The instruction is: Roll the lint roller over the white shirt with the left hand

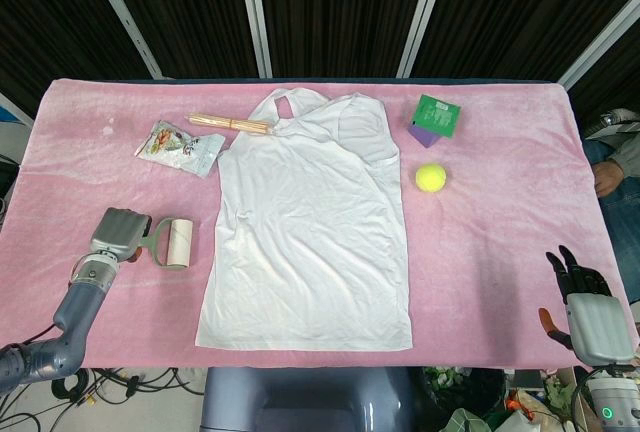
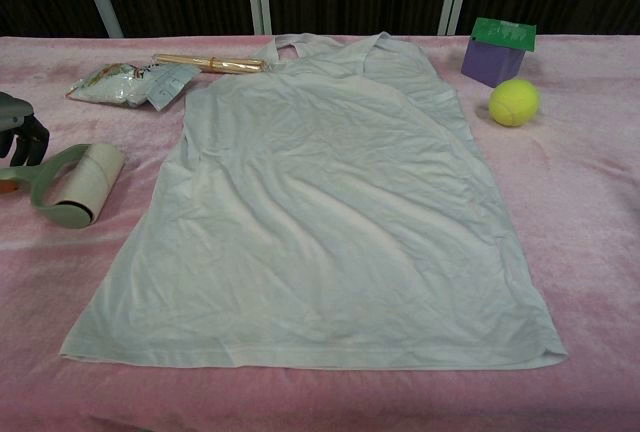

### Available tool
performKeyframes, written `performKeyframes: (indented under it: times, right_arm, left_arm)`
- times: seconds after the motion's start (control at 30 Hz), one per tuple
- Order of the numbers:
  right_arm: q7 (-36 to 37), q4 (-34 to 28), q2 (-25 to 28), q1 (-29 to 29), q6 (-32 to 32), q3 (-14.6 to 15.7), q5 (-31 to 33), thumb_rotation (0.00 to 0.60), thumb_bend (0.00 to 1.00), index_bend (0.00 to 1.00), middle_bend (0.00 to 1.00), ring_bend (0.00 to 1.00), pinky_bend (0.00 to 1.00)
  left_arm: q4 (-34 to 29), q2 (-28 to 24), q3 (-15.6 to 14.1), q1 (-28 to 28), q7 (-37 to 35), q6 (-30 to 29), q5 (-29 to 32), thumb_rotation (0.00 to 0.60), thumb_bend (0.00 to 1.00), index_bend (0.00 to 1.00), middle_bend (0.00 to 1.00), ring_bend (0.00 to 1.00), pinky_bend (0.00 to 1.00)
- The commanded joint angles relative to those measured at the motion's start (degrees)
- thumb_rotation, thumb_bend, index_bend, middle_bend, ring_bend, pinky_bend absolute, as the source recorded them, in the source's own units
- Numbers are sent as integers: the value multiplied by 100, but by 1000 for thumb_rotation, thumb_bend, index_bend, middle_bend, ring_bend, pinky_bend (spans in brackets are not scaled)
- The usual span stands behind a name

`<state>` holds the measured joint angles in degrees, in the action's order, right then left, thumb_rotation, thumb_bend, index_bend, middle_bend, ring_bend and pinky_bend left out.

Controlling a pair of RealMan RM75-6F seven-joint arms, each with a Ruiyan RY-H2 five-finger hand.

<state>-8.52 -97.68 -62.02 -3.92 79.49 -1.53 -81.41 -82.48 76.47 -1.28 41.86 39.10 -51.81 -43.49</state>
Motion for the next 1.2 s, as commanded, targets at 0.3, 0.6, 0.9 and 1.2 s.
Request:
performKeyframes:
  times: [0.3, 0.6, 0.9, 1.2]
  right_arm:
    - [2, -9, 4, 5, 10, 4, -12, 600, 284, 25, 1, 166, 151]
    - [2, -8, 0, 4, 5, -6, 16, 600, 284, 24, 1, 166, 150]
    - [0, -12, 0, 3, 1, -3, 14, 600, 284, 24, 1, 166, 151]
    - [3, -12, 0, 5, 5, -5, 16, 600, 284, 24, 1, 166, 151]
  left_arm:
    - [17, 6, -5, -25, -66, 13, -31, 600, 360, 532, 548, 395, 556]
    - [90, 12, -5, -39, -138, 79, -37, 600, 360, 534, 550, 397, 557]
    - [95, 6, 1, -59, -191, 55, -103, 600, 360, 537, 553, 398, 558]
    - [109, 10, 40, -108, -337, -3, -228, 600, 381, 548, 563, 407, 564]
